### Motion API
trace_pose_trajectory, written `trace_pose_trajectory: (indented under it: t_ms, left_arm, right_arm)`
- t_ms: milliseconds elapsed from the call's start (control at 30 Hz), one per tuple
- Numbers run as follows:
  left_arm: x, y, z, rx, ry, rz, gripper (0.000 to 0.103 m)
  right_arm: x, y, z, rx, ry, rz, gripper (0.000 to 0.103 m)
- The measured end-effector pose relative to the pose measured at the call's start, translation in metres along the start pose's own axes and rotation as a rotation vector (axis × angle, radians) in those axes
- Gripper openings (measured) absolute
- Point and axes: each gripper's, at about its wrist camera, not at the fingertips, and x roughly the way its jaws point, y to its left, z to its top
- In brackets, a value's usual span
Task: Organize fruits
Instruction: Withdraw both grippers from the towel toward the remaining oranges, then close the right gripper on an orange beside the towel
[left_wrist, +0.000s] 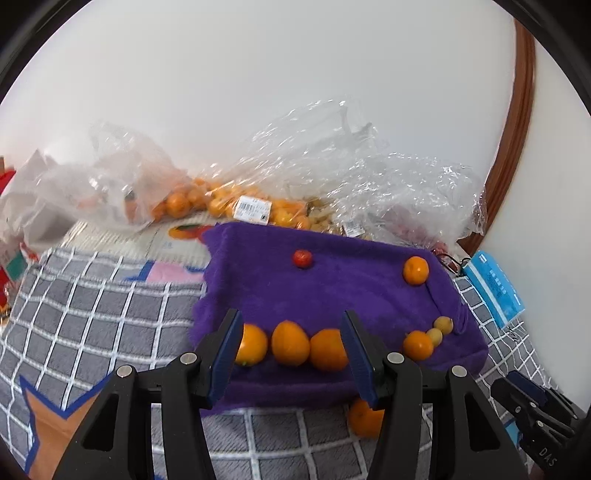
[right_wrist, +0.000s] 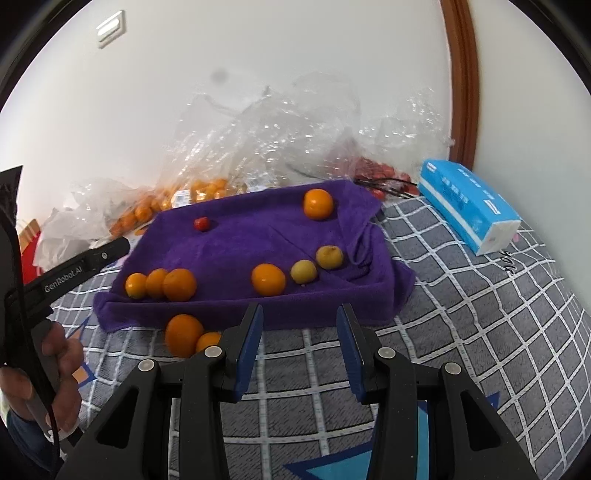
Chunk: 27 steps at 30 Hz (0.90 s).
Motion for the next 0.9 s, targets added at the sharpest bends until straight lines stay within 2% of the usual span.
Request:
trace_pose_trajectory:
  t_ms: [67,433,633,800,900]
  left_arm:
    - [-0.002,0.007,-0.004,-0.017,0.017,-0.013,0.052]
    - [-0.024,0.035,-0.024,-0.021,0.037,0.047,0.052]
    - [-0.023,0.059,-0.042,-0.049,0.077,0.062,0.052]
    - [-0.014,0.07,-0.055,-0.072,0.125,0.048,0.052]
    - [-0.015,0.071,-0.056,-0.072,0.132,0.045,0.052]
  right_arm:
    - [0.0,0.004,-0.001,0.0,0.013,0.019,0.041]
    - [-0.003,0.032,-0.016,-0.059,0.027,0.061,0.041]
    - [0.006,0.043,-0.026,-0.082,0.047,0.083,0.041]
    - [0.025,0.055,-0.033,-0.112,0.081,0.102,0.037]
    - [0.038,0.061,-0.035,-0.131,0.1,0.085,0.031]
